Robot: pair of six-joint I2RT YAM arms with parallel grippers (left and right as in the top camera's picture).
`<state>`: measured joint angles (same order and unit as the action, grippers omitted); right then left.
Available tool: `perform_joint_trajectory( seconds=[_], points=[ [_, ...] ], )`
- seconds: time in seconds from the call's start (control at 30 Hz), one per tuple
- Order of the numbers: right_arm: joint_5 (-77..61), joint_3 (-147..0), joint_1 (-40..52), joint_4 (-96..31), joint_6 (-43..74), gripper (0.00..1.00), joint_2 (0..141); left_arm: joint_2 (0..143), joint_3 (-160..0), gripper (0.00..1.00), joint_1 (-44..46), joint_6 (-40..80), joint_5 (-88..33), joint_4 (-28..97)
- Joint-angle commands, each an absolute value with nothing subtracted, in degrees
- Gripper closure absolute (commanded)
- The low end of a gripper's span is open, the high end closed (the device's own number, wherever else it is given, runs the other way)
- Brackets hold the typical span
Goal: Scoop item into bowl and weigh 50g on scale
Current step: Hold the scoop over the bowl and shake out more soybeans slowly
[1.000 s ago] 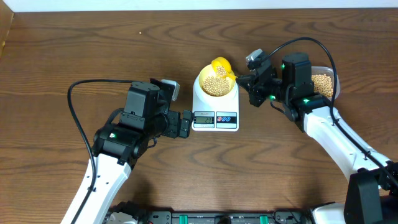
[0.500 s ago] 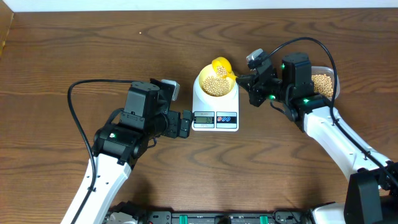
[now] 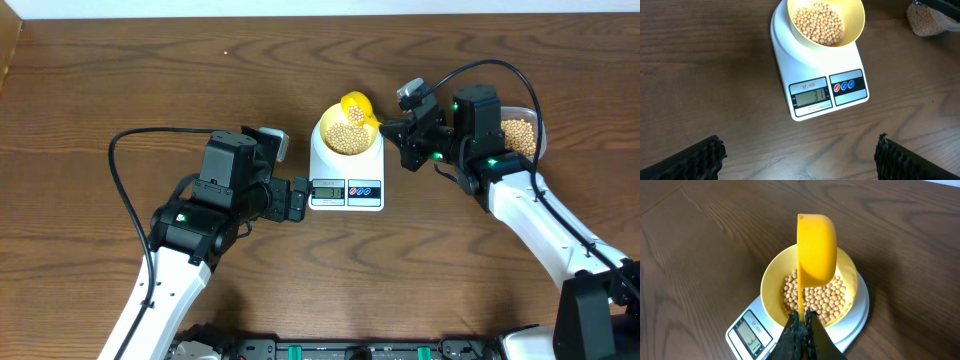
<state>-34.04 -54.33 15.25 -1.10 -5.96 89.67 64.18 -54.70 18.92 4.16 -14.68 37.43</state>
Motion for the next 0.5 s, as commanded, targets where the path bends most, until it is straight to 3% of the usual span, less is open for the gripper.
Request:
perform_joint_trajectory(
  seconds=[0.0,0.47],
  points=[
    [-34.2,-54.2,15.6,-1.1,-4.7,0.99,90.0,64.0,-54.5,0.02,19.0,3.2,-14.3,37.4],
    [-34.2,-54.2,15.6,1.1,-1.1,0.99,90.0,64.0,-54.5,0.02,19.0,3.2,-14.3,37.4]
  ],
)
